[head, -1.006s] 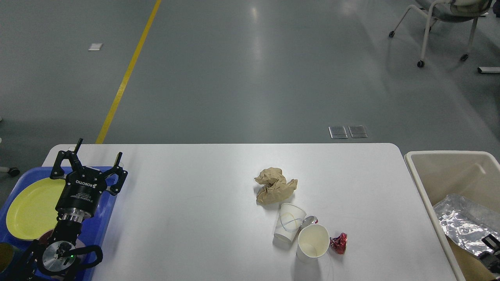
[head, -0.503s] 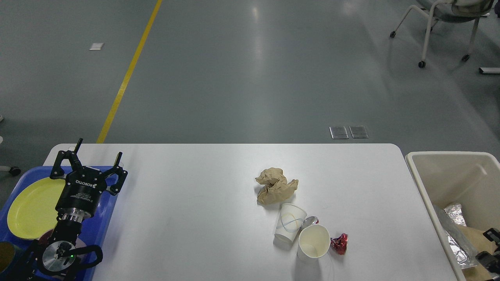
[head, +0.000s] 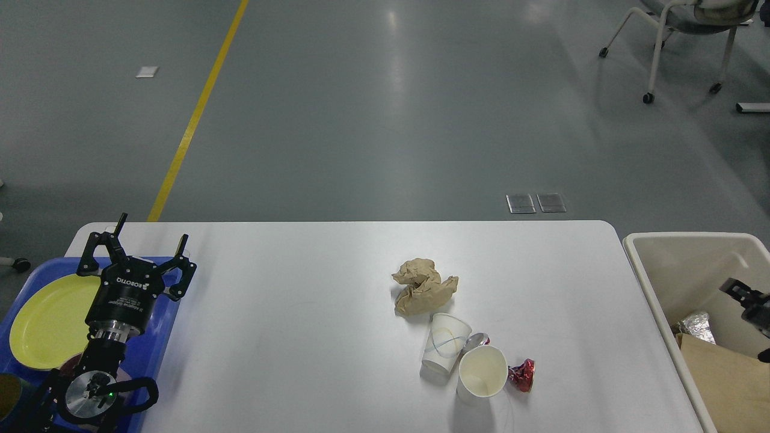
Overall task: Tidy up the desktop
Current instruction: 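Raise the right gripper out of the bin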
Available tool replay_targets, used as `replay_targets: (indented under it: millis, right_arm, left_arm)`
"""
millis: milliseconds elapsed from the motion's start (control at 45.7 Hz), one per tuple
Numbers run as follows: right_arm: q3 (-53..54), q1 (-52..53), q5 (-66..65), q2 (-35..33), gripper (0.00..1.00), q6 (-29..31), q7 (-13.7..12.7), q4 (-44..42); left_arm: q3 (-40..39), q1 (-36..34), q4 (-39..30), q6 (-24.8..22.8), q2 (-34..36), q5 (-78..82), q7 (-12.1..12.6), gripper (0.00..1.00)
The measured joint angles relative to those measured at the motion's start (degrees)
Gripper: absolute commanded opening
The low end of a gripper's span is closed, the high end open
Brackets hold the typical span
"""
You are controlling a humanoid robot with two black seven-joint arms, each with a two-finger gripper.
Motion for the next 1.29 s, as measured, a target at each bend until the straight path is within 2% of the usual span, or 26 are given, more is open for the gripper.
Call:
replay_targets:
  millis: [175, 262, 437, 547, 721, 875, 1006, 1290]
  right_arm:
    - [-11.17, 20.66, -0.02, 3.42, 1.0, 10.42, -0.21, 15.25]
    - [-14.85, 31.02, -0.02, 7.15, 1.0, 17.77, -0.92, 21.77]
    - [-16.14, 48.91, 0.24, 13.46, 1.0, 34.96, -1.91, 31.39]
    - [-15.23, 58.86, 0.82, 16.17, 1.0, 41.98, -1.96, 38.77]
    - [-12.66, 70.89, 1.41, 20.26, 1.0, 44.38, -1.97, 52.55]
    - [-9.31, 78.94, 5.66, 20.61, 1.0, 43.93, -1.95, 60.19]
    - [-9.08, 82.64, 8.37, 19.99, 1.0, 43.6, -2.03, 62.74]
    - [-9.75, 83.2, 8.62, 19.63, 1.0, 43.13, -2.06, 62.98]
  left_arm:
    - [0.0, 0.0, 0.0, 0.0, 0.0, 0.0, 0.01, 0.96]
    - [0.0, 0.0, 0.0, 0.0, 0.0, 0.0, 0.08, 0.96]
    - [-0.01, 0.0, 0.0, 0.0, 0.0, 0.0, 0.11, 0.96]
    - [-0.01, 0.0, 0.0, 0.0, 0.0, 0.0, 0.11, 0.96]
    - [-0.01, 0.02, 0.0, 0.0, 0.0, 0.0, 0.02, 0.96]
    - [-0.01, 0.08, 0.0, 0.0, 0.0, 0.0, 0.01, 0.96]
    - [-0.01, 0.08, 0.0, 0.0, 0.0, 0.0, 0.01, 0.96]
    - [-0.01, 0.01, 0.0, 0.0, 0.0, 0.0, 0.05, 0.96]
